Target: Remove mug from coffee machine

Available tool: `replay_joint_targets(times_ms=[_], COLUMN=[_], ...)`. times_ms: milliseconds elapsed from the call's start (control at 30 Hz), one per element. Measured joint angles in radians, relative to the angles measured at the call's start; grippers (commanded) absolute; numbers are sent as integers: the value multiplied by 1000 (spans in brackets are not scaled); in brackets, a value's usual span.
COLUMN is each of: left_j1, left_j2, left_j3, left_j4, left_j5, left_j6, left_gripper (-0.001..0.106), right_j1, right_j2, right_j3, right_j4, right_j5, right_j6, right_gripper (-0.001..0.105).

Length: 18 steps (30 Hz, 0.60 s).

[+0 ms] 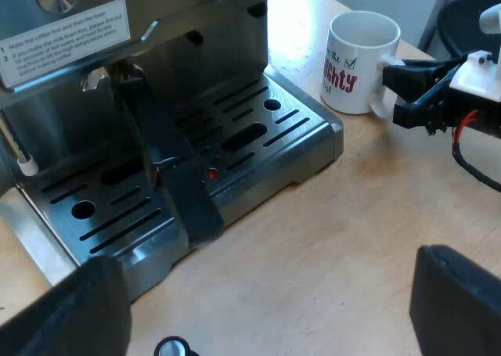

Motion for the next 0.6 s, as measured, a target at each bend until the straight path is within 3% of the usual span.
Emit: replay_joint_targets(times_ms=[67, 133, 200, 300, 600], left_j1=[0, 0, 0, 0, 0], left_j2=[0, 0, 0, 0, 0], left_j3=[0, 0, 0, 0, 0], left_j4=[-2, -2, -2, -2, -2], left_j5=[0, 0, 0, 0, 0], left_j6=[0, 0, 0, 0, 0], left_gripper=[79, 79, 79, 79, 79], right_j1=[0, 0, 0, 0, 0], right_j2=[0, 0, 0, 0, -80], right_j3=[0, 0, 0, 0, 0], right_j4=[0, 0, 6, 6, 128], right_j5=[0, 0, 0, 0, 0], right_j6=[0, 0, 0, 0, 0], right_gripper=[19, 42, 56, 64, 65])
